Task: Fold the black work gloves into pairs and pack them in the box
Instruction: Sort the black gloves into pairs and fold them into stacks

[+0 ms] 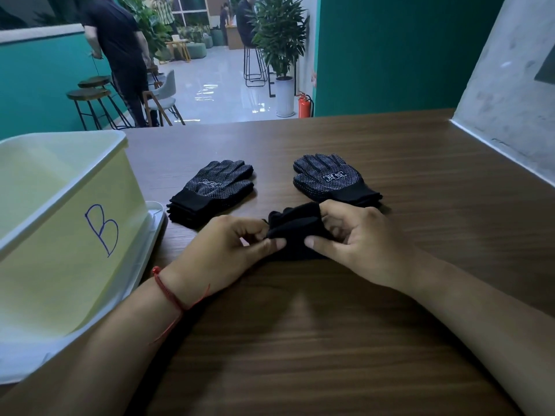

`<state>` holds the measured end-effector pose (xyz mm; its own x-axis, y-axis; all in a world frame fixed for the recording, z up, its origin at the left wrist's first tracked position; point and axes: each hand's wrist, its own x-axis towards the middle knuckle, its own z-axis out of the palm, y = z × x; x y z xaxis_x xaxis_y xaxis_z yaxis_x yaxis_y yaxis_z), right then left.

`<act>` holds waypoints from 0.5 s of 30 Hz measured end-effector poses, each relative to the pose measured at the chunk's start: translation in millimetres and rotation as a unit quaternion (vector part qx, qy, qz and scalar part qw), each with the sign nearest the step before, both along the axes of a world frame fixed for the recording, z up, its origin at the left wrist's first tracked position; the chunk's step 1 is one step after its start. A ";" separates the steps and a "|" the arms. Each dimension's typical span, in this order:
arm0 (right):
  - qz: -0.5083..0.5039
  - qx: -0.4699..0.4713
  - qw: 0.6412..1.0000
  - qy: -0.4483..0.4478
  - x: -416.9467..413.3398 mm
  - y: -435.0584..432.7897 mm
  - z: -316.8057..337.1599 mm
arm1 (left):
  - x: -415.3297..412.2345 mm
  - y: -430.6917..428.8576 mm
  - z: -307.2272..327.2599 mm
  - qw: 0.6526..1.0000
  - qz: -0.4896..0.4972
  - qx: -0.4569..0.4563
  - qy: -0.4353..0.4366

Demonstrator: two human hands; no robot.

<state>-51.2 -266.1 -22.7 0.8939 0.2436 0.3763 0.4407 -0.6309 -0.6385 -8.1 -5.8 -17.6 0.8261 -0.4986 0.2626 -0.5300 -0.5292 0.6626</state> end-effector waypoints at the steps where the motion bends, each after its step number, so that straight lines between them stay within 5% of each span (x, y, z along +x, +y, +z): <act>1: -0.006 0.010 1.000 0.012 1.3 -0.4 -2.2 | 2.3 0.3 -0.2 1.000 0.007 -0.001 0.013; 7: -0.087 0.063 0.994 0.036 9.9 10.7 -8.9 | 11.3 -4.7 -6.5 0.994 0.101 0.007 0.050; 15: -0.140 -0.083 0.985 -0.050 8.8 18.1 -7.1 | 9.1 -20.1 -14.3 0.978 0.200 0.005 -0.052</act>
